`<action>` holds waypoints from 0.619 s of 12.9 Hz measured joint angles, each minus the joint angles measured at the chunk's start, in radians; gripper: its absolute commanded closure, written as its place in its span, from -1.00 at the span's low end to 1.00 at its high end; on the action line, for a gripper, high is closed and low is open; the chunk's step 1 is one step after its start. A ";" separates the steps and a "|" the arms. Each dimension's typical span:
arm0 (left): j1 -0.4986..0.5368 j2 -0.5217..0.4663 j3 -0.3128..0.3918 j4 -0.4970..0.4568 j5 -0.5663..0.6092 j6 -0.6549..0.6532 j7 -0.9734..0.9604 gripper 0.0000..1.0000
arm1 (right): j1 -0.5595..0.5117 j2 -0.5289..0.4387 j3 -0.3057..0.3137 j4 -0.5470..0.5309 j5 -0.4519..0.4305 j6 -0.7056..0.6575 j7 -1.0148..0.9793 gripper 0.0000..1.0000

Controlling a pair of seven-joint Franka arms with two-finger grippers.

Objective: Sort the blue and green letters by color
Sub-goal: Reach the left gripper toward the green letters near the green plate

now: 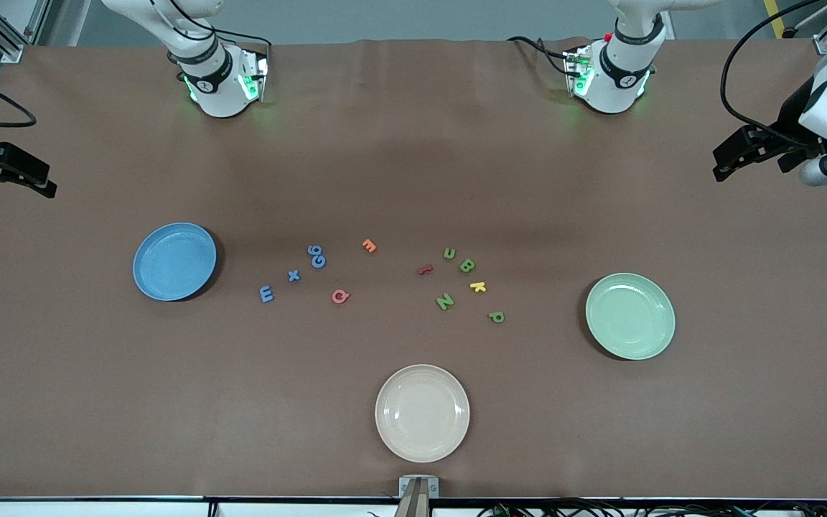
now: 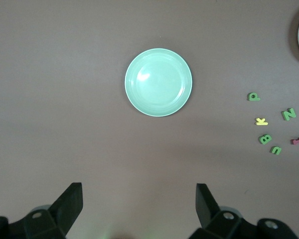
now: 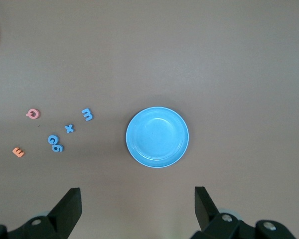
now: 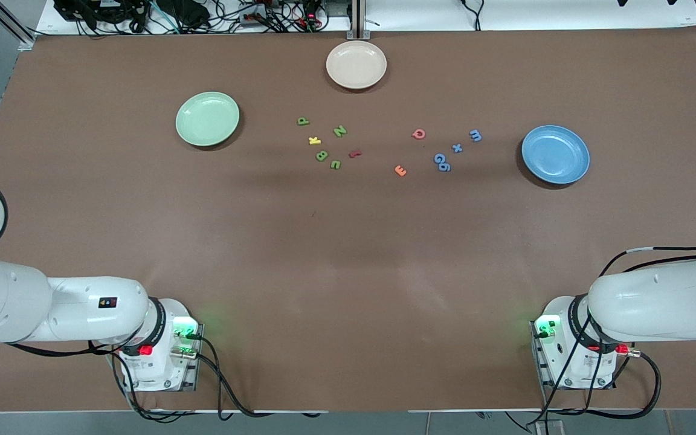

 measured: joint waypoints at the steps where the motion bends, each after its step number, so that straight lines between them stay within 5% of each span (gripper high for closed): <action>1: 0.000 0.000 0.000 0.000 0.000 -0.001 0.000 -1.00 | 0.000 0.000 0.000 0.000 0.000 0.000 0.000 -0.99; 8: -0.020 0.086 -0.020 0.019 0.000 -0.001 -0.025 -1.00 | 0.000 0.000 0.000 0.000 0.000 0.000 0.000 -0.99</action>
